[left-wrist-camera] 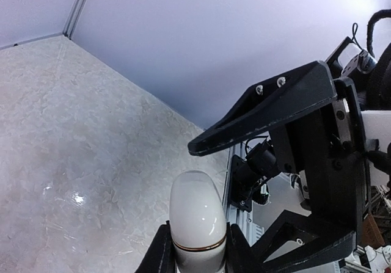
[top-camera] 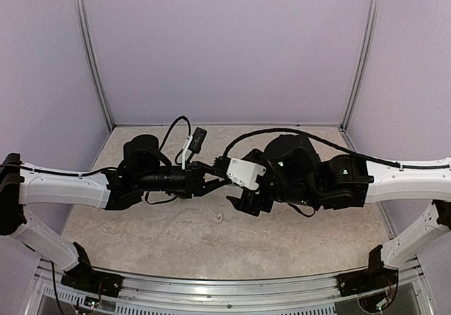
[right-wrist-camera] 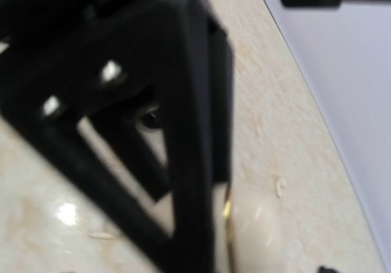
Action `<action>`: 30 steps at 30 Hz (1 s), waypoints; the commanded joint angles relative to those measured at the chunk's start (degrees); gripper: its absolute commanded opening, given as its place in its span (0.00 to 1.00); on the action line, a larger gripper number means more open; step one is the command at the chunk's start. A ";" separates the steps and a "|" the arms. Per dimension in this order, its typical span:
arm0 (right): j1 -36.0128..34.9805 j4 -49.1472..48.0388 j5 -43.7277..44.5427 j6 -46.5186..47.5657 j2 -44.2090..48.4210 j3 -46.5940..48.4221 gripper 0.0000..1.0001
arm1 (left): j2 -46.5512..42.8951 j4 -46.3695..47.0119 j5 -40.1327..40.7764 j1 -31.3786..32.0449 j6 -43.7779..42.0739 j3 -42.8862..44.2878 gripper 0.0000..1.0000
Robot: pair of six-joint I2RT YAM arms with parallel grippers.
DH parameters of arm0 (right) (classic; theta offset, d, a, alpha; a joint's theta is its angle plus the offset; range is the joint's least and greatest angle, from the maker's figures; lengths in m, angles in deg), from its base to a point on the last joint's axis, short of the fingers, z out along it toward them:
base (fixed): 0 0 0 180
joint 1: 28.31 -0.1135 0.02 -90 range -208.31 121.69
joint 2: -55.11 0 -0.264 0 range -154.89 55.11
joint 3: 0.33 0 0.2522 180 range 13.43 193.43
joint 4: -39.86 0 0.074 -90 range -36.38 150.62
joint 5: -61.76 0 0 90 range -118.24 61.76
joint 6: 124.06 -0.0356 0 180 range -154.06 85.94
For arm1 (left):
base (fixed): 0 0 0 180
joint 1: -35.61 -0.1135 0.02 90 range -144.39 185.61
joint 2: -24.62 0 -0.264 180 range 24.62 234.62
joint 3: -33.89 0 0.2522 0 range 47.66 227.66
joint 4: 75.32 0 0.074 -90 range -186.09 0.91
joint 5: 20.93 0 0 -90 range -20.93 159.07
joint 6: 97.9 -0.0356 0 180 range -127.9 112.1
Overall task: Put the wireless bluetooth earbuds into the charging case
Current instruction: Pass from the right arm to the left, then pass from the left arm to the right
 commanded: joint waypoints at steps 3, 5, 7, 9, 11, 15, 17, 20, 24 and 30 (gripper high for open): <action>-0.46 -1.11 -6.28 -5.78 5.84 -3.91 0.92 | -4.75 -2.31 -2.80 -1.94 -8.20 -0.67 0.00; -0.46 -0.64 -7.53 -7.46 7.05 -4.27 0.94 | -5.99 -3.53 -4.00 -1.92 -11.41 -0.85 0.00; -0.32 -0.20 -9.93 -8.54 8.65 -4.50 0.94 | -7.60 -4.05 -5.43 -1.74 -14.57 -1.41 0.00; 0.05 -0.17 -14.00 -8.65 11.04 -5.13 0.96 | -9.27 -4.27 -6.21 -1.34 -17.66 -2.24 0.00; 1.95 -1.05 -18.31 -9.90 13.80 -5.75 0.95 | -11.08 -4.62 -6.71 -0.54 -20.65 -3.05 0.00; 7.18 -0.90 -31.59 -12.90 15.68 -4.98 0.85 | -14.18 -4.55 -6.13 1.68 -25.10 -4.88 0.00; 8.50 -1.05 -35.65 -13.92 15.59 -4.60 0.80 | -15.20 -4.62 -5.90 2.57 -26.52 -5.23 0.00; 8.91 -0.53 -38.76 -15.17 13.53 -3.04 0.71 | -15.85 -5.07 -5.54 3.80 -28.19 -4.84 0.00; 8.94 0.16 -43.66 -15.59 10.78 -1.35 0.62 | -15.97 -5.39 -4.56 4.86 -28.71 -4.26 0.00; 8.94 -0.01 -45.22 -15.51 8.64 0.25 0.52 | -15.23 -6.57 -3.81 6.14 -31.27 -3.49 0.00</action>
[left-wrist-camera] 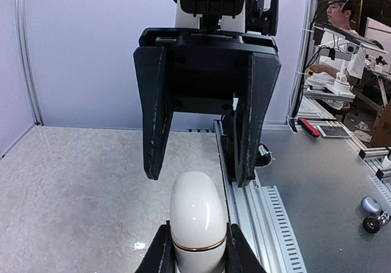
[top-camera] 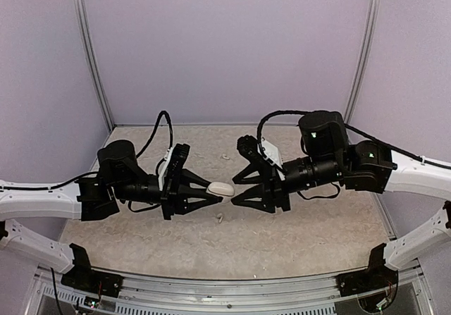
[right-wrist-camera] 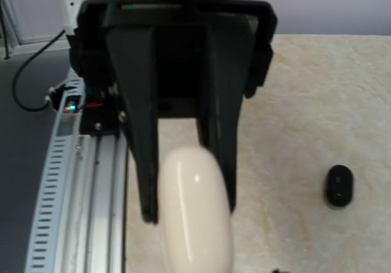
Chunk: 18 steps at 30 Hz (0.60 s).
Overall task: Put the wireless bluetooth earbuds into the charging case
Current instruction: Pass from the left arm to the right
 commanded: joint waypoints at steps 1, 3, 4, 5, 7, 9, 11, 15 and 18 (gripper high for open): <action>0.18 0.30 -3.98 -0.71 -1.39 2.95 0.50 | -0.21 -0.39 1.16 1.32 -2.70 1.21 0.00; 0.18 0.39 -4.35 -0.62 -2.39 3.34 0.47 | -0.14 -0.49 1.61 1.62 -3.01 1.29 0.00; 0.19 0.43 -4.54 -0.54 -2.74 3.46 0.47 | -0.04 -0.50 1.82 1.74 -3.08 1.30 0.00; 0.19 0.39 -4.67 -0.53 -3.04 3.55 0.46 | -0.03 -0.54 1.91 1.83 -3.16 1.34 0.00; 0.18 0.53 -4.68 -0.47 -3.57 3.78 0.45 | 0.05 -0.66 2.12 1.98 -3.40 1.45 0.00; 0.17 0.38 -4.64 -0.38 -3.80 3.77 0.43 | 0.06 -0.91 2.26 2.08 -3.68 1.55 0.00; 0.17 0.39 -4.39 -0.27 -3.97 3.90 0.42 | 0.13 -1.10 2.53 2.15 -3.88 1.64 0.00; 0.18 0.65 -4.54 -0.01 -4.34 3.89 0.37 | 0.23 -1.18 2.91 2.27 -4.05 1.74 0.00; 0.18 0.86 -4.81 0.12 -4.46 4.08 0.24 | 0.24 -1.20 3.29 2.27 -4.07 1.67 0.00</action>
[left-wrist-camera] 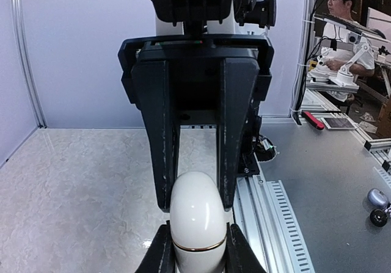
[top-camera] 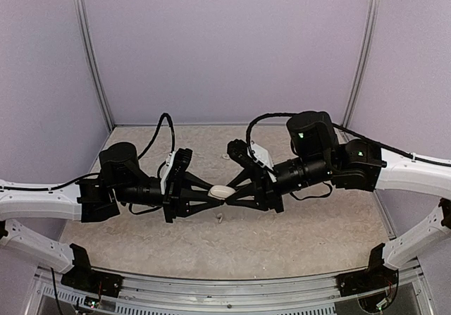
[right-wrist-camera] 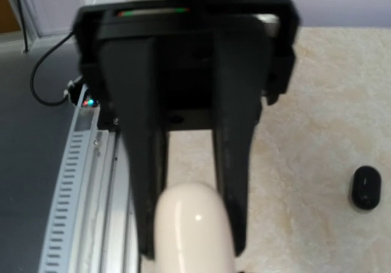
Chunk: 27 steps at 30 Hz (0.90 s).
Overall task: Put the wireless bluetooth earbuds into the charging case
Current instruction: Pass from the left arm to the right, then pass from the right arm to the left
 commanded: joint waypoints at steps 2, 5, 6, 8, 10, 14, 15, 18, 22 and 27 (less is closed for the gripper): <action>0.13 0.73 -1.18 0.26 -0.59 2.24 0.17 | 0.10 -0.04 1.71 0.49 -0.91 1.45 0.04; 0.17 0.79 -1.31 0.35 -0.69 2.53 0.12 | -0.30 0.27 2.35 0.43 -0.98 1.06 0.17; 0.20 0.70 -1.14 0.35 -0.63 2.70 0.10 | -0.39 0.29 2.56 0.46 -0.90 0.99 0.22; 0.26 0.30 -0.94 0.30 -0.30 2.80 0.05 | -0.47 0.29 2.72 0.49 -0.81 0.95 0.28; 0.39 -0.38 -0.90 0.13 0.05 2.74 0.04 | -0.59 0.37 2.82 0.49 -0.80 0.78 0.34; 0.61 -1.63 -0.89 -0.16 0.72 2.50 0.02 | -0.69 0.69 3.33 0.49 -0.72 0.35 0.42; 0.62 -1.89 -0.92 -0.18 0.79 2.52 0.02 | -0.64 0.83 3.50 0.49 -0.63 0.27 0.43; 0.62 -2.48 -0.97 -0.18 0.89 2.53 0.02 | -0.60 1.79 3.95 0.47 -0.47 -0.11 0.45; 0.62 -3.39 -1.12 -0.52 0.92 2.35 0.01 | -0.21 2.77 3.81 0.49 -0.01 0.06 0.45; 0.62 -4.65 -0.91 -0.81 1.15 1.82 0.01 | 0.68 3.99 3.43 0.54 0.76 0.24 0.44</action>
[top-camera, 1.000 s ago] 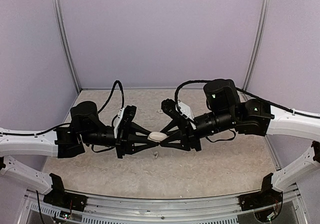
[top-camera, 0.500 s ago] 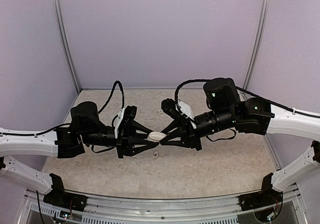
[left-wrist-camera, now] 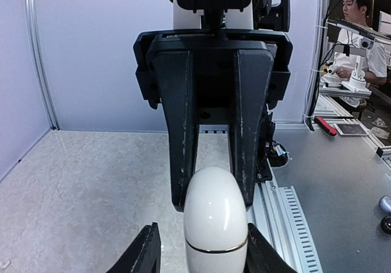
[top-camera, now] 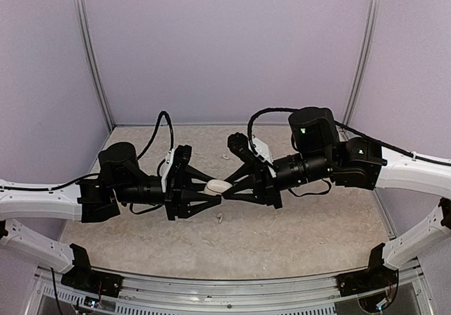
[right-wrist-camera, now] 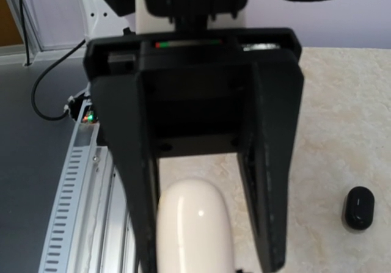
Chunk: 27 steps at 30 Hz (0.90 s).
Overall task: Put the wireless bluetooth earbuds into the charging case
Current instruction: Pass from the right arm to the left
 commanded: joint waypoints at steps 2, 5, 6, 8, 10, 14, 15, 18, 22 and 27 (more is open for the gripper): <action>0.46 -2.99 0.04 -0.92 1.50 0.86 0.01 | 0.82 3.41 -0.26 0.28 0.97 0.32 0.43; 0.46 -3.22 -0.01 -0.84 1.46 0.85 0.01 | 1.12 3.76 -0.16 0.29 1.18 0.37 0.43; 0.46 -3.22 -0.09 -0.84 1.42 0.83 0.01 | 1.24 3.84 -0.18 0.33 1.25 0.41 0.43; 0.46 -3.47 -0.17 -0.88 1.40 0.75 0.01 | 1.39 4.02 -0.16 0.32 1.35 0.42 0.43; 0.46 -3.65 -0.23 -0.93 1.41 0.82 0.01 | 1.51 4.03 -0.07 0.36 1.43 0.48 0.43; 0.44 -3.79 -0.23 -0.84 1.50 0.80 0.00 | 1.62 4.03 0.22 0.32 1.64 0.50 0.39; 0.46 -3.80 -0.27 -0.84 1.57 0.78 0.00 | 1.70 4.11 0.20 0.36 1.77 0.51 0.37; 0.44 -3.81 -0.12 -0.69 1.67 0.72 0.00 | 1.84 4.07 0.23 0.36 2.05 0.51 0.29; 0.46 -4.34 0.33 -0.83 2.15 0.37 0.01 | 1.89 3.79 0.33 0.36 2.07 0.51 0.18; 0.46 -4.57 1.26 -0.84 2.49 0.04 0.18 | 1.54 3.44 0.41 0.34 1.78 0.59 0.09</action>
